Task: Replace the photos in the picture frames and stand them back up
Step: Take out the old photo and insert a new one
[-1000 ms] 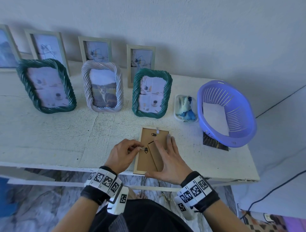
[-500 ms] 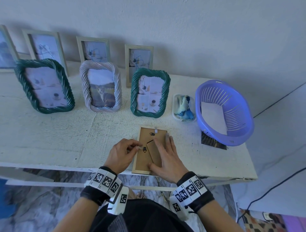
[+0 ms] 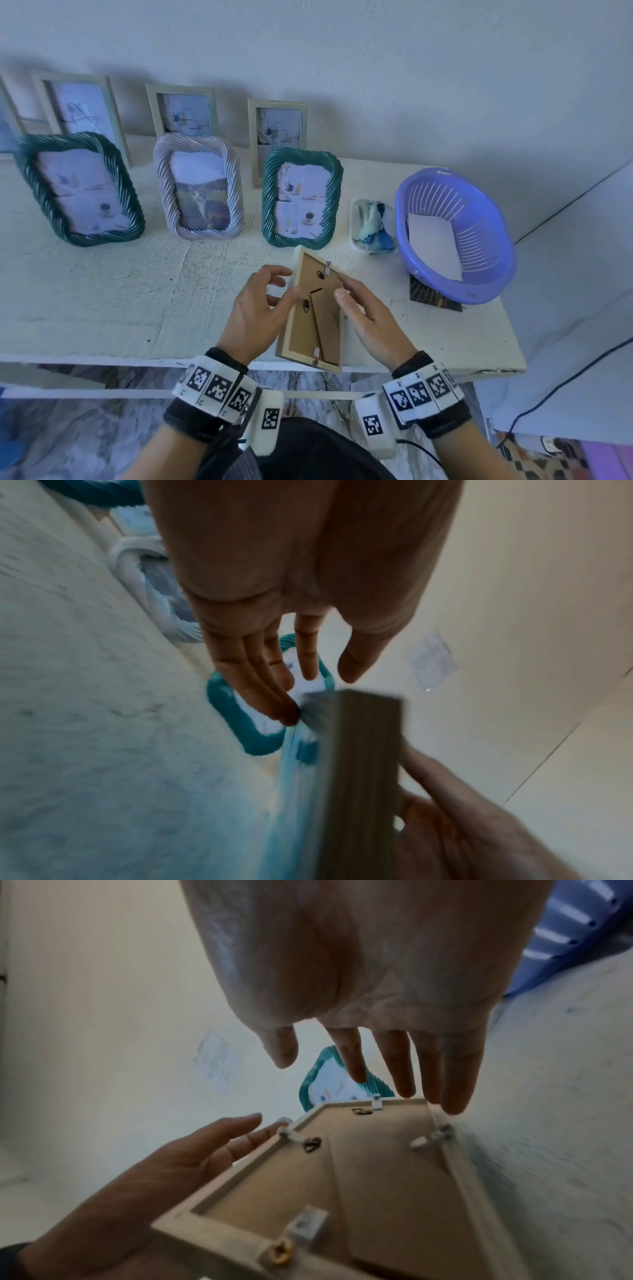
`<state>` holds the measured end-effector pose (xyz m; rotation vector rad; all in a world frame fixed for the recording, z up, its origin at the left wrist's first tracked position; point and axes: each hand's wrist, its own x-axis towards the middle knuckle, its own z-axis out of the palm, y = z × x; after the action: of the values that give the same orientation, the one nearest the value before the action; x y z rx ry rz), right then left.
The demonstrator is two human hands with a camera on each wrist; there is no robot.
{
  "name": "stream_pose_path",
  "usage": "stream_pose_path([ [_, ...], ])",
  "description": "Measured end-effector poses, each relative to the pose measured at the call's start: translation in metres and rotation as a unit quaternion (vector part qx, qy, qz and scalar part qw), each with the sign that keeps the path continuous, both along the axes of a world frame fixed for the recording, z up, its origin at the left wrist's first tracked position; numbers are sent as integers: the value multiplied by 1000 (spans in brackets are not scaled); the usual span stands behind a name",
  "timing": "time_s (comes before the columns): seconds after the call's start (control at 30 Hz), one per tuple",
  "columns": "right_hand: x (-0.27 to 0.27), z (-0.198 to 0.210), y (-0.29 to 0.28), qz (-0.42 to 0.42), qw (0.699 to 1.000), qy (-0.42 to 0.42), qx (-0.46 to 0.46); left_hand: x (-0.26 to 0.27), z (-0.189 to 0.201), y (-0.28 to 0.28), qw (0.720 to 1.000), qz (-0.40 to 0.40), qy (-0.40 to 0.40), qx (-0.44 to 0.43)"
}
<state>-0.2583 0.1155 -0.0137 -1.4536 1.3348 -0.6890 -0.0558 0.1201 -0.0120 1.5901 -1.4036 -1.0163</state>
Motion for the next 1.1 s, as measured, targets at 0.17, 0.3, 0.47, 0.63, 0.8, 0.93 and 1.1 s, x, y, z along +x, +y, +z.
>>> stream_pose_path([
  [0.17,-22,23,7,-57,998,-27,-2,-26,32,-5,968,-108,224,24],
  [0.3,-48,22,10,-119,992,35,-36,-33,9,-18,986,-128,109,13],
  [0.47,-62,8,10,-175,984,-28,-16,-37,-25,-22,988,-108,79,75],
  [0.63,-36,12,3,-203,952,-220,58,-35,-26,-20,972,-70,206,84],
  [0.8,-16,13,-23,-145,984,-107,10,-15,-25,-26,976,-17,216,-32],
  [0.93,-7,6,-66,-66,969,155,-178,9,-30,-28,985,7,156,-73],
  [1.1,7,-4,-124,-35,914,360,-184,28,-33,-26,987,44,127,-88],
])
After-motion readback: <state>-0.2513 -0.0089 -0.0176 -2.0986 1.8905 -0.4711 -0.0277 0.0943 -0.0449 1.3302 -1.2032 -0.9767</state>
